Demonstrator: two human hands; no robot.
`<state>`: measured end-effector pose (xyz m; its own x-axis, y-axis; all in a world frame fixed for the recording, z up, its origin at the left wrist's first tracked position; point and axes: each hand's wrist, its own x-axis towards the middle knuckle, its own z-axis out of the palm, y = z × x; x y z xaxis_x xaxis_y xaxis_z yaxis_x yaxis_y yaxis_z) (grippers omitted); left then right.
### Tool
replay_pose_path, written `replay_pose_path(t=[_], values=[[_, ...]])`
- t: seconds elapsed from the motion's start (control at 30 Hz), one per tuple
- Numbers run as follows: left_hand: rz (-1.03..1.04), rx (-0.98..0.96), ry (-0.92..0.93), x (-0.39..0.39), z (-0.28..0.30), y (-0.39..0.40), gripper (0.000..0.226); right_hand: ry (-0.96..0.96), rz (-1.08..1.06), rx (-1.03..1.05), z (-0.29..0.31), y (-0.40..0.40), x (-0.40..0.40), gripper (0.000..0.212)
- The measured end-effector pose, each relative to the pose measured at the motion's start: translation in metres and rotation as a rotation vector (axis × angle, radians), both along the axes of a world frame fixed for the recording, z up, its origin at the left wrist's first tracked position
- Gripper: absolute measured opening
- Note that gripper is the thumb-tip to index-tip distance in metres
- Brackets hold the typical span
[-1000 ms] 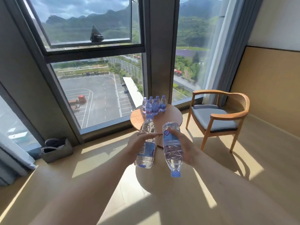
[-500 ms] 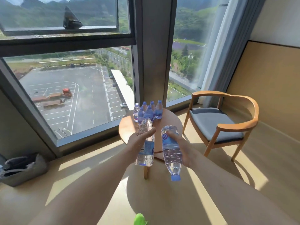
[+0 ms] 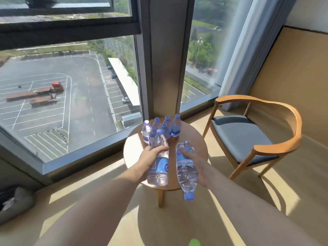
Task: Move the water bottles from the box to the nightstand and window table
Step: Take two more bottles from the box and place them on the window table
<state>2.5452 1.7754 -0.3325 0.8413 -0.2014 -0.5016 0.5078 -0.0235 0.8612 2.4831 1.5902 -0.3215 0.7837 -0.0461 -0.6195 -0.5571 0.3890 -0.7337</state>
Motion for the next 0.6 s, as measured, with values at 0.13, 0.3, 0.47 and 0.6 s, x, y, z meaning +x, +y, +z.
replay_pose_path(t=[0.13, 0.3, 0.47, 0.6], values=[[0.042, 0.021, 0.153, 0.037, -0.021, -0.009, 0.036, 0.12, 0.087, 0.056, -0.031, -0.017, 0.044, 0.035], [0.055, -0.078, 0.279, 0.086, -0.046, -0.033, 0.022, 0.228, 0.177, 0.149, -0.07, -0.045, 0.107, 0.02], [-0.099, -0.05, 0.273, 0.132, -0.067, -0.062, 0.044, 0.334, 0.368, -0.037, -0.102, -0.081, 0.183, 0.041], [0.0, 0.218, 0.182, 0.169, -0.087, -0.079, 0.031, 0.393, 0.51, -0.193, -0.125, -0.102, 0.238, 0.058]])
